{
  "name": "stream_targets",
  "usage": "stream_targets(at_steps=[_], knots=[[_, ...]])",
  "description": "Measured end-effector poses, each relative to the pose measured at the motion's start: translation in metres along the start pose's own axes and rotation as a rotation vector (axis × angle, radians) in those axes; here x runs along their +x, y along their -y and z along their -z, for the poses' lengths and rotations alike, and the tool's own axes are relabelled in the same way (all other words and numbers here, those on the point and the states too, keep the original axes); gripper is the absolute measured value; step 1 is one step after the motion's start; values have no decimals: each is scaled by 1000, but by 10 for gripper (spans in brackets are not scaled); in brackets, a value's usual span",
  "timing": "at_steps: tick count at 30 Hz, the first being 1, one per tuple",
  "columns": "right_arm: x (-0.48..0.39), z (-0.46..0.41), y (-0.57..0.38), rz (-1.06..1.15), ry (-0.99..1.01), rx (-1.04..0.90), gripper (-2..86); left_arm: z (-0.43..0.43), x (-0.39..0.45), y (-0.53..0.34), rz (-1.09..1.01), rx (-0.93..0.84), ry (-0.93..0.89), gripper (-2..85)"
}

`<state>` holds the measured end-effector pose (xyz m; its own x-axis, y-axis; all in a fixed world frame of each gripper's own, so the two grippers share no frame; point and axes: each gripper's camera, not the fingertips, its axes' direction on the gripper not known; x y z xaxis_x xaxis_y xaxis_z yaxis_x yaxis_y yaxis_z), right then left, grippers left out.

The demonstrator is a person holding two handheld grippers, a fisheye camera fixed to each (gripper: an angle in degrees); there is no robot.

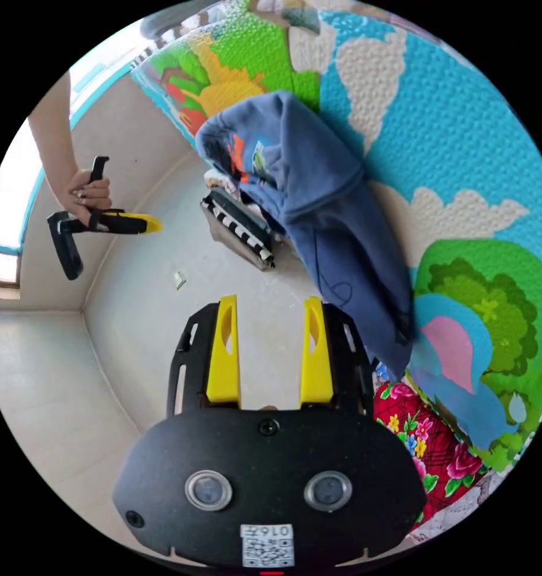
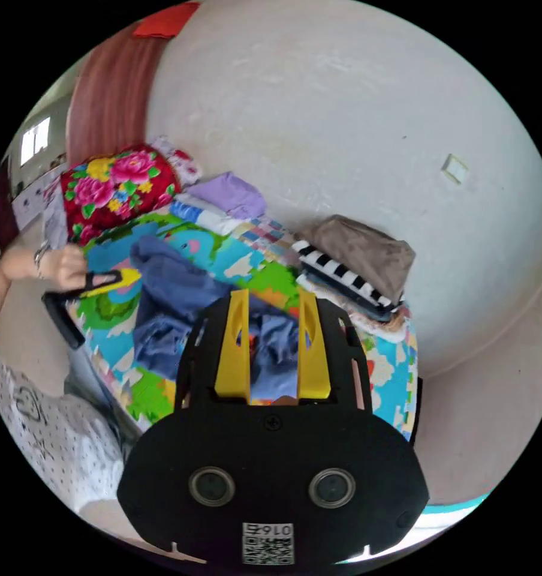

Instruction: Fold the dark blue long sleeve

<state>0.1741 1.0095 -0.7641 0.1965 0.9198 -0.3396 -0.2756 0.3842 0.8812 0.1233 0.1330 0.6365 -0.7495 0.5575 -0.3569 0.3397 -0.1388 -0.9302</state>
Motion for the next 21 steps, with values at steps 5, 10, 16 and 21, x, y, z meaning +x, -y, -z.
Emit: stream_targets(at_steps=[5, 10, 16, 21], knots=[[-34, -85, -55, 135, 95, -292, 158, -34, -6, 4, -37, 88, -415, 140], [-36, -133, -95, 58, 132, -351, 141, -82, -22, -31, 64, 123, -765, 23], [-28, -131, -108, -31, 151, -264, 29, -128, -60, -145, 522, 203, -963, -8], [-20, -69, -101, -63, 132, -83, 6, -168, -81, -286, 984, 183, -992, -10]])
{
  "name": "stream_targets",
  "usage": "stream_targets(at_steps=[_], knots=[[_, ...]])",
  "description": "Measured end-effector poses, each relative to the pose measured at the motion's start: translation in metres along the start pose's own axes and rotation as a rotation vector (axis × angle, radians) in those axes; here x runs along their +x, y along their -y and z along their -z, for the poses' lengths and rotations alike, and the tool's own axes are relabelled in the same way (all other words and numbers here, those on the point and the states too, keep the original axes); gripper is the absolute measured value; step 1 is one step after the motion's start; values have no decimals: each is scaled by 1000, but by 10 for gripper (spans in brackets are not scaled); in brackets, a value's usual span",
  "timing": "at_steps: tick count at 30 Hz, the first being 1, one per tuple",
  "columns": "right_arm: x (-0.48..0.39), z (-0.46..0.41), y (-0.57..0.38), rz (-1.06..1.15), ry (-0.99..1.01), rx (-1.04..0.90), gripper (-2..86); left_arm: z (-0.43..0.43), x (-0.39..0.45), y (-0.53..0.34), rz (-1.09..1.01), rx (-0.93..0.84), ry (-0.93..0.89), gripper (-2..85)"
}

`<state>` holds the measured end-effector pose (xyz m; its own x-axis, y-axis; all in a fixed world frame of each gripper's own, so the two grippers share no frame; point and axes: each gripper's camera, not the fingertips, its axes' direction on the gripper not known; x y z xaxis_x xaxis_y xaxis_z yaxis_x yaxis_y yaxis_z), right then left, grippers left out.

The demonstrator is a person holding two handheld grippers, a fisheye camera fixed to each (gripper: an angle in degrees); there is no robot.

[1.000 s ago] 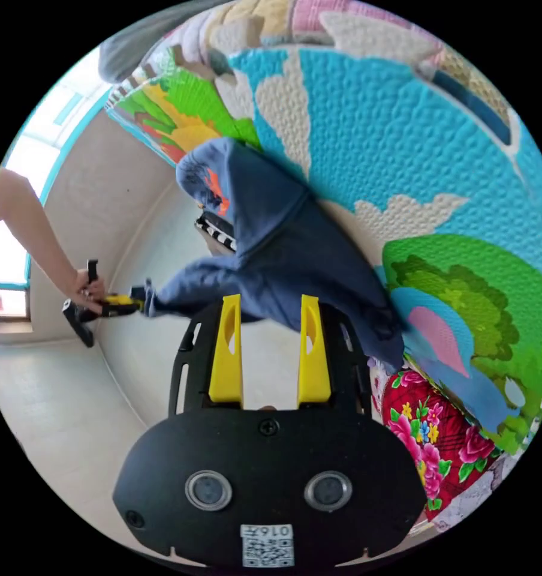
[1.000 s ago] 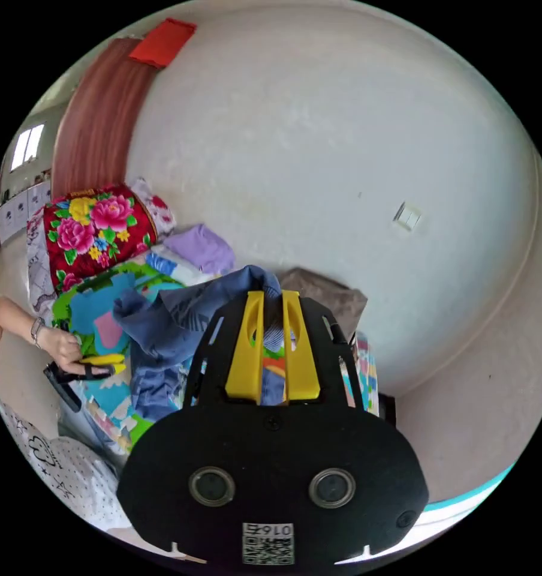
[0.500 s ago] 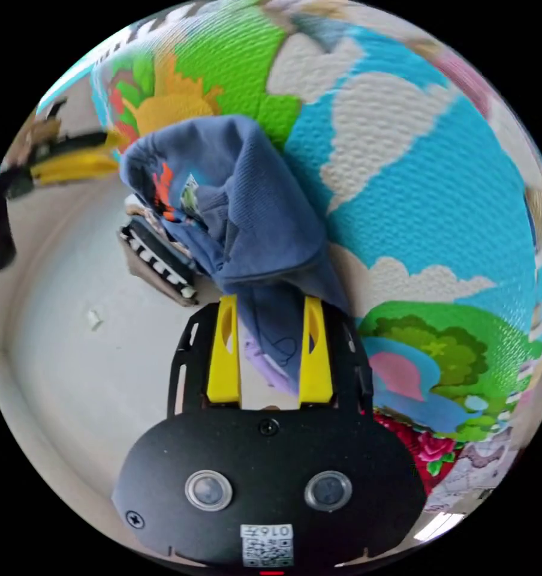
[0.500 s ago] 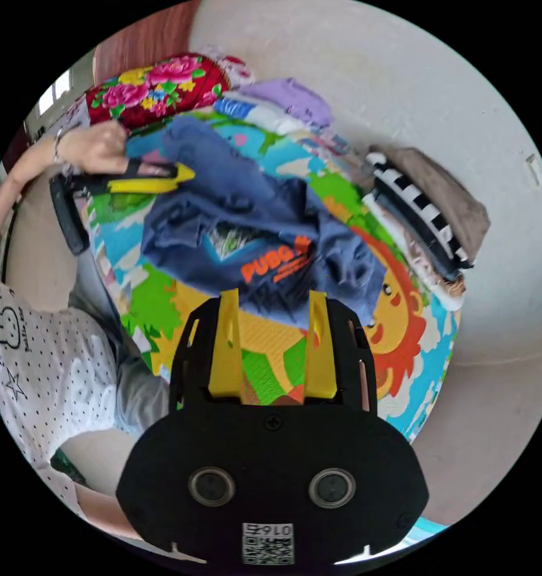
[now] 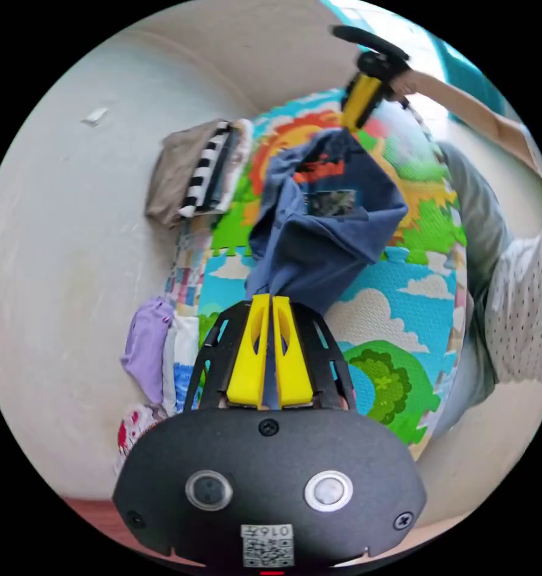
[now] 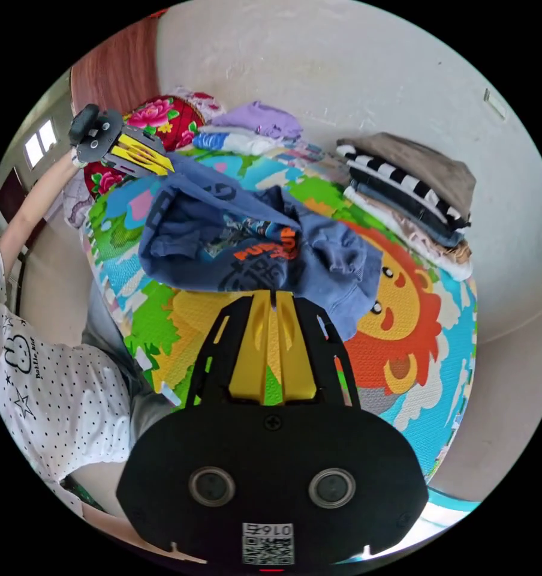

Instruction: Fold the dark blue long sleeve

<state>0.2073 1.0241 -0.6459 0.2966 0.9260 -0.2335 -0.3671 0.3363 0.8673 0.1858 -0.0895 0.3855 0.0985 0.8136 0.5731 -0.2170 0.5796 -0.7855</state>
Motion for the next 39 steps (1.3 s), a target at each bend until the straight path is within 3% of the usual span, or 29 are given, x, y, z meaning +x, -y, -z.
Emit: stream_targets(at_steps=[5, 9, 13, 15, 18, 20, 23, 26, 31, 32, 35, 39], knots=[[-7, 68, 8, -32, -165, 176, 1, 53, -94, -58, 350, 138, 76, -9], [2, 130, 41, -72, -169, 342, 0, 103, -171, -80, 623, 299, 146, -10], [-19, 161, 99, -63, -425, 368, 0, 169, -215, -66, 667, 349, 358, -9], [-39, 195, 116, -90, -549, 484, 0, 199, -230, -73, 689, 411, 373, -9], [-59, 228, 116, -84, -581, 567, 1, 226, -236, -84, 618, 399, 367, -9], [-73, 233, 108, -26, -554, 535, 1, 227, -227, -95, 605, 380, 356, -9], [-99, 207, 82, 140, -501, 381, 2, 199, -195, -120, 554, 321, 192, -9], [-116, 133, 47, 216, -435, 133, 5, 136, -146, -145, 478, 241, -40, -8], [-135, -6, -20, 251, -252, -217, 25, 6, -78, -181, 540, 19, -567, 12], [-134, -24, -33, 206, -224, -255, 38, 0, -77, -185, 562, -4, -603, 25], [-128, -18, -61, 93, -167, -178, 84, 19, -92, -212, 666, 72, -572, 60], [-116, 31, -100, -101, -98, 73, 111, 69, -123, -237, 787, 225, -242, 65]])
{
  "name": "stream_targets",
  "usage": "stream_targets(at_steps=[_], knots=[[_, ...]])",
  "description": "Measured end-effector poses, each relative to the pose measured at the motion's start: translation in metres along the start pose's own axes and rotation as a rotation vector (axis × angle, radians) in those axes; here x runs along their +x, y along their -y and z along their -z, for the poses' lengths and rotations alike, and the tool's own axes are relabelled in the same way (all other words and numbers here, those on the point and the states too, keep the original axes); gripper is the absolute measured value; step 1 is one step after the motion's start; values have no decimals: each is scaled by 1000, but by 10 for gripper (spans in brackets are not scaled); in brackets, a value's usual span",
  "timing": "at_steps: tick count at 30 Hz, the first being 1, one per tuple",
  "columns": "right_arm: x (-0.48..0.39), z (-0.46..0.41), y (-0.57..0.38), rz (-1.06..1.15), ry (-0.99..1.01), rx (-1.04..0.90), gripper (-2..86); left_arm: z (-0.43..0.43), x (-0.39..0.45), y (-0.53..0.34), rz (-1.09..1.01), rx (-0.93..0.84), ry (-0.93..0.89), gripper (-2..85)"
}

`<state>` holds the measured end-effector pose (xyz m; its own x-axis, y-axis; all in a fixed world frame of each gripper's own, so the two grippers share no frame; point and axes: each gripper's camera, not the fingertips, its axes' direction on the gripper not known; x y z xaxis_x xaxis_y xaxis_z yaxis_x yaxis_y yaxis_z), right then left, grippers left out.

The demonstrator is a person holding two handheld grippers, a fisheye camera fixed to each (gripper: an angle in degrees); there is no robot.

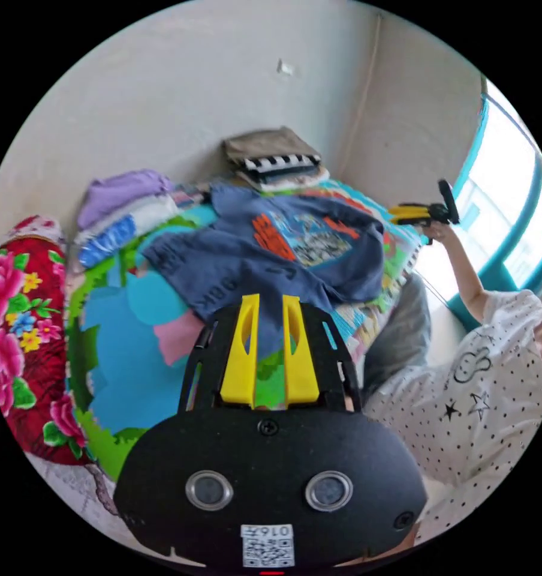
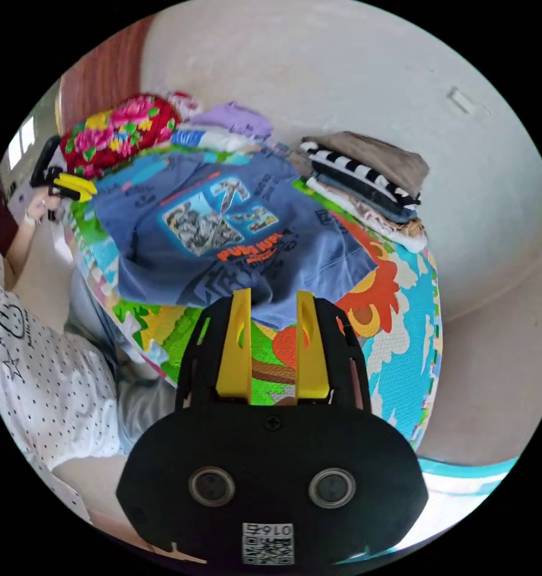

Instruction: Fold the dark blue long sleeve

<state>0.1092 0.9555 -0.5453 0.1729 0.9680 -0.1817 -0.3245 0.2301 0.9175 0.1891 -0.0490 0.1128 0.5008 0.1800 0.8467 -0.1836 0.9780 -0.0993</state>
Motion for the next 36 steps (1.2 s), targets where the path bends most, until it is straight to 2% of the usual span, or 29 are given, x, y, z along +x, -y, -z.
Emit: stream_targets(at_steps=[3, 8, 12, 16, 20, 23, 25, 27, 30, 31, 33, 36], knots=[[-12, 13, -24, -58, 38, 121, 134, -11, -19, 21, 72, 66, 130, 79], [-37, -20, -53, -185, -31, 19, 175, -103, -82, 64, 256, -142, 340, 115], [-24, -37, -82, -391, 26, 7, 174, -175, -122, 78, 333, -322, 278, 87], [-21, -43, -88, -400, 88, 8, 159, -184, -125, 76, 297, -244, 146, 0], [-24, -62, -72, -292, 205, -40, 63, -173, -127, 71, 248, -217, 140, -8], [-18, -69, -51, -296, 138, -69, 35, -127, -138, 63, 281, -31, 79, -9], [-15, -67, -34, -294, 47, -72, 28, -74, -139, 58, 267, 153, 46, -9], [-13, -48, -16, -330, -100, -3, 22, -39, -132, 56, 239, 217, 69, -9], [-24, -11, -10, -307, -159, 106, 21, -18, -118, 52, 212, 173, 105, -7], [-26, -9, -9, -290, -158, 66, 22, -21, -113, 50, 206, 143, 112, -4], [-26, -16, -15, -316, -255, -202, 24, -33, -108, 45, 212, 101, 144, 4], [-45, 5, -44, -386, -395, -201, 25, -71, -108, 39, 264, 2, 142, 42]])
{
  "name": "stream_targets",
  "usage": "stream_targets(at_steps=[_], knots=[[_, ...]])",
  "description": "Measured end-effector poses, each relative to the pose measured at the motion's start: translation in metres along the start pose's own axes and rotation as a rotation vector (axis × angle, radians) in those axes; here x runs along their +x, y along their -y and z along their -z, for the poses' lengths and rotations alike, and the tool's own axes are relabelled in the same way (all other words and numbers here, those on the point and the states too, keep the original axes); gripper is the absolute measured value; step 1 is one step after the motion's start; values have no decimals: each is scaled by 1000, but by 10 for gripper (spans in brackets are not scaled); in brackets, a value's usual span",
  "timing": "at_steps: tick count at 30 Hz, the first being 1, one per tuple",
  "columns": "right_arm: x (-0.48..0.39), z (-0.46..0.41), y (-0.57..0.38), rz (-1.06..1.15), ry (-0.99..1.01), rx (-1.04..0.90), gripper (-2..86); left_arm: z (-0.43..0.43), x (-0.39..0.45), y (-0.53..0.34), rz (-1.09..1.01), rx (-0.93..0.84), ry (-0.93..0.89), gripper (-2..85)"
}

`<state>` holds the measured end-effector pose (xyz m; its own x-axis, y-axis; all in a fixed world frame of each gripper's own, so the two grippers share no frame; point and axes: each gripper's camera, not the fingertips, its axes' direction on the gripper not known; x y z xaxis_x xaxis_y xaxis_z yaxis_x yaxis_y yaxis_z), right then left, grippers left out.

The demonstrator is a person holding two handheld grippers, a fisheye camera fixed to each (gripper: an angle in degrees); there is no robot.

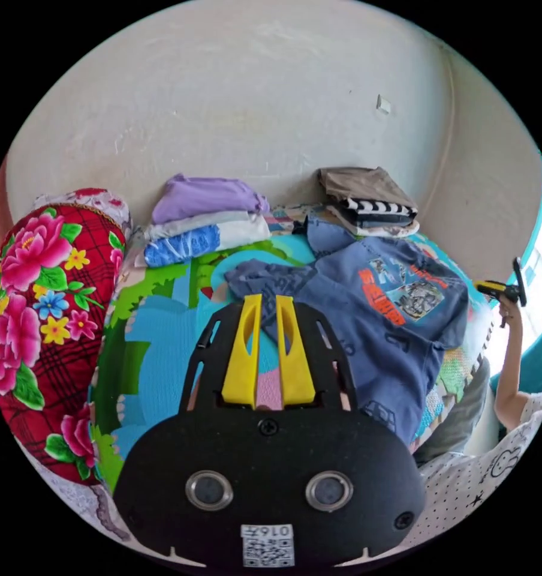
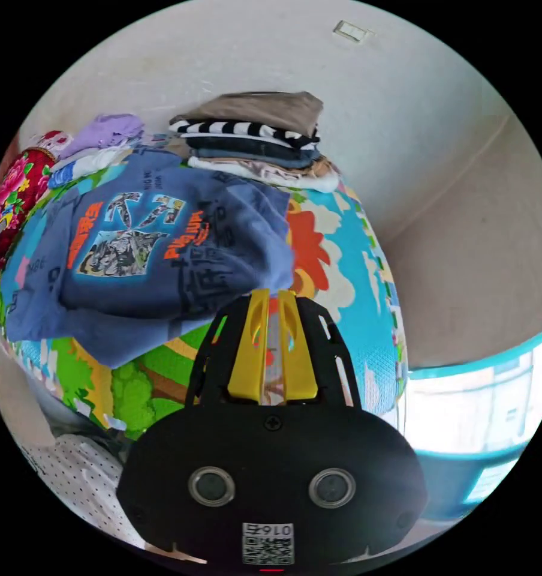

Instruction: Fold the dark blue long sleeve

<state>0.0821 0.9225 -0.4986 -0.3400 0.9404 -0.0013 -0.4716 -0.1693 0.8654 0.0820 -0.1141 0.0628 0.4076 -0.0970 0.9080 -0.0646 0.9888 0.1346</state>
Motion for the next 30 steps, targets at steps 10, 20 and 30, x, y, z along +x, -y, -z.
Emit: stream_targets(at_steps=[10, 20, 30], knots=[[-30, 74, -139, 10, 101, 173, 69, -80, -10, -10, 276, -96, -18, 16], [-25, 85, -174, -66, 167, 179, 55, 97, 78, -95, -293, 276, -996, -9], [-52, 97, -166, 19, 234, 274, 54, 262, 192, -204, -845, 553, -898, -9]])
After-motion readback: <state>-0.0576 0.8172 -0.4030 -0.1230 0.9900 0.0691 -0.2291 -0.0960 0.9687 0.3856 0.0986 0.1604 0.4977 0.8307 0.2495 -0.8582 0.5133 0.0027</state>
